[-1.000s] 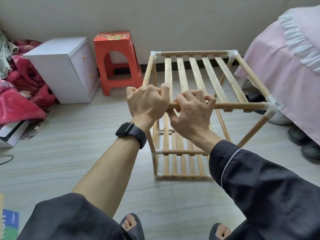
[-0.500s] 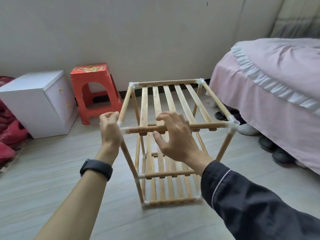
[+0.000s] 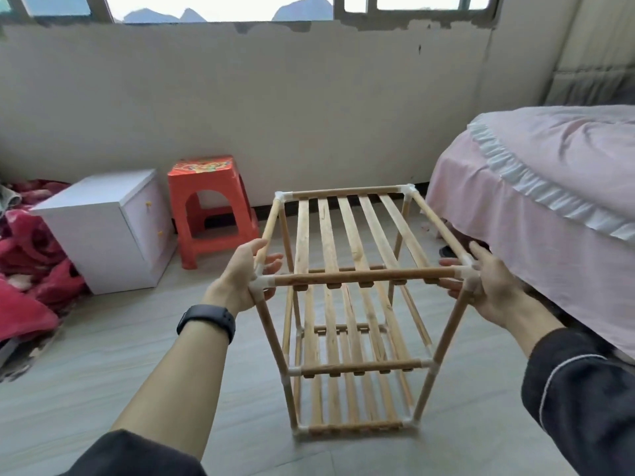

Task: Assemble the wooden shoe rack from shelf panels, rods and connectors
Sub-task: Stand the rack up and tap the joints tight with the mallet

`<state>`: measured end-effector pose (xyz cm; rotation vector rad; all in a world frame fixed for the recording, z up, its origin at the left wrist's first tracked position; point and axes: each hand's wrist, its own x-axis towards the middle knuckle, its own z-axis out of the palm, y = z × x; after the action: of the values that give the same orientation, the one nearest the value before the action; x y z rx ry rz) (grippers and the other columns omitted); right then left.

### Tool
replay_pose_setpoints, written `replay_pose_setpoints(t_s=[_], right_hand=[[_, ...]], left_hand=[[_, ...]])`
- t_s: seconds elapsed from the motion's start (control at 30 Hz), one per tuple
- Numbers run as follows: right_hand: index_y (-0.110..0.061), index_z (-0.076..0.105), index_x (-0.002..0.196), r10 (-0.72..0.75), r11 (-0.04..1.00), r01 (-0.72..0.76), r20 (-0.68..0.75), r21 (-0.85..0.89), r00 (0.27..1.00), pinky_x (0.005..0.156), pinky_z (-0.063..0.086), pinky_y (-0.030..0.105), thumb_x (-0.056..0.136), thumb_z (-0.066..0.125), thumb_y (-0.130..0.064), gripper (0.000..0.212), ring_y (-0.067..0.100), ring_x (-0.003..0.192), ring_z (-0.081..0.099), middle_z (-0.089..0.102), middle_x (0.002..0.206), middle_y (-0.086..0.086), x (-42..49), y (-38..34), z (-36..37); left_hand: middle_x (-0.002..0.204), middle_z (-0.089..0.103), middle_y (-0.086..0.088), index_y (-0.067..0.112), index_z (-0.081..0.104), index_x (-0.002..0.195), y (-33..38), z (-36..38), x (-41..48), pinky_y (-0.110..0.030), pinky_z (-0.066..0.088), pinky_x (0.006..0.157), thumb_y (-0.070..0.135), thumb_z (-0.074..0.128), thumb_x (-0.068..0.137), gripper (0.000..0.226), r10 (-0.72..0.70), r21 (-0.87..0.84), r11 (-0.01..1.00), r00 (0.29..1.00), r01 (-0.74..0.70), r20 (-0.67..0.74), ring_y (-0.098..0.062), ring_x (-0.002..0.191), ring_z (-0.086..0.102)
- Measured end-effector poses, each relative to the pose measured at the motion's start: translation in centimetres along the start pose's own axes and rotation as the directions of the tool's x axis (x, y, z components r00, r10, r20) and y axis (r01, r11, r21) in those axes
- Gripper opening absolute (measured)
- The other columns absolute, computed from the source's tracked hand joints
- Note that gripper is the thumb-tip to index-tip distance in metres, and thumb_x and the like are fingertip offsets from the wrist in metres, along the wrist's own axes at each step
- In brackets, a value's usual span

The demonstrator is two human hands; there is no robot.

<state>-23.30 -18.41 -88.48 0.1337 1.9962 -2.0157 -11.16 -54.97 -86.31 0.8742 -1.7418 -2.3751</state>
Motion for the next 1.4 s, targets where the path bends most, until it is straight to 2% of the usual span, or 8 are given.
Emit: replay_pose_setpoints(t_s=[0.1,0.2,0.37,0.73,0.93,1.03,1.17,1.4], right_hand=[[-0.001,0.072,0.107,-0.029,0.999,0.03,0.072,-0.016,0.997,0.077,0.047,0.038,0.103,0.034,-0.056,0.067,0.024,0.074,0.063,0.075,0.095,0.019,0.6,0.4,0.0],[-0.005,0.061,0.091,-0.099,0.994,0.1,-0.037,0.037,0.994,0.057,0.041,0.031,0.105,0.039,-0.046,0.049,0.014,0.05,0.046,0.058,0.068,0.007,1.2,0.1,0.7],[-0.016,0.049,0.08,-0.174,0.985,0.175,-0.073,0.012,0.982,0.055,0.036,0.032,0.106,0.038,-0.041,0.037,0.013,0.042,0.035,0.039,0.047,-0.005,1.9,0.6,1.5],[-0.017,0.049,0.081,-0.181,0.983,0.182,-0.035,0.026,0.983,0.055,0.036,0.029,0.105,0.037,-0.046,0.039,0.01,0.043,0.037,0.041,0.048,-0.007,2.3,1.1,1.1],[-0.013,0.06,0.096,-0.144,0.989,0.145,-0.066,0.019,0.987,0.068,0.045,0.034,0.106,0.026,-0.056,0.056,0.015,0.063,0.054,0.059,0.077,0.005,1.6,1.1,0.9],[-0.011,0.063,0.1,-0.173,0.985,0.172,-0.134,-0.02,0.976,0.068,0.049,0.034,0.107,0.034,-0.048,0.048,0.016,0.069,0.056,0.06,0.088,0.007,1.5,0.7,1.4],[-0.007,0.063,0.106,-0.188,0.982,0.188,-0.085,-0.011,0.978,0.064,0.049,0.03,0.109,0.035,-0.038,0.042,0.015,0.065,0.054,0.061,0.081,0.006,1.9,-0.3,1.8],[-0.006,0.057,0.116,-0.172,0.979,0.174,0.028,-0.109,0.985,0.06,0.047,0.03,0.11,0.03,-0.04,0.045,0.014,0.06,0.048,0.049,0.075,0.006,3.2,-0.8,1.9]], left_hand=[[0.058,0.051,0.008,0.014,0.061,0.099,0.4,0.0,1.0,-0.023,0.043,0.046,0.046,0.054,0.096,0.033,-0.011,0.05,0.999,0.999,0.013,-0.038,-0.008,0.045,0.049],[0.05,0.042,0.012,0.02,0.053,0.091,0.1,0.7,1.9,-0.022,0.037,0.039,0.041,0.053,0.1,0.024,0.042,0.148,0.989,0.996,-0.03,-0.082,-0.005,0.039,0.038],[0.047,0.04,0.011,0.02,0.05,0.089,0.0,1.7,2.8,-0.023,0.037,0.041,0.038,0.05,0.103,0.023,0.073,0.201,0.979,0.987,-0.042,-0.145,-0.006,0.038,0.036],[0.065,0.045,0.004,0.017,0.053,0.093,-0.3,2.6,2.7,-0.031,0.041,0.054,0.04,0.047,0.103,0.025,0.15,0.333,0.94,0.966,-0.074,-0.209,-0.013,0.055,0.041],[0.058,0.046,0.007,0.015,0.057,0.101,-0.6,1.9,2.0,-0.028,0.04,0.052,0.043,0.047,0.1,0.03,0.097,0.115,0.99,0.987,-0.083,-0.125,-0.009,0.05,0.042],[0.066,0.049,0.005,0.011,0.061,0.105,-1.0,1.6,1.5,-0.028,0.041,0.055,0.043,0.05,0.096,0.035,0.125,0.049,0.991,0.986,-0.121,-0.108,-0.01,0.054,0.044],[0.078,0.049,0.001,0.009,0.061,0.109,-0.7,2.2,1.6,-0.03,0.041,0.058,0.043,0.057,0.094,0.037,0.188,0.248,0.959,0.966,-0.14,-0.179,-0.013,0.062,0.044],[0.082,0.054,-0.009,0.002,0.054,0.119,-0.6,2.9,3.7,-0.028,0.04,0.046,0.023,0.062,0.096,0.032,0.316,0.6,0.796,0.9,-0.079,-0.3,-0.017,0.059,0.048]])
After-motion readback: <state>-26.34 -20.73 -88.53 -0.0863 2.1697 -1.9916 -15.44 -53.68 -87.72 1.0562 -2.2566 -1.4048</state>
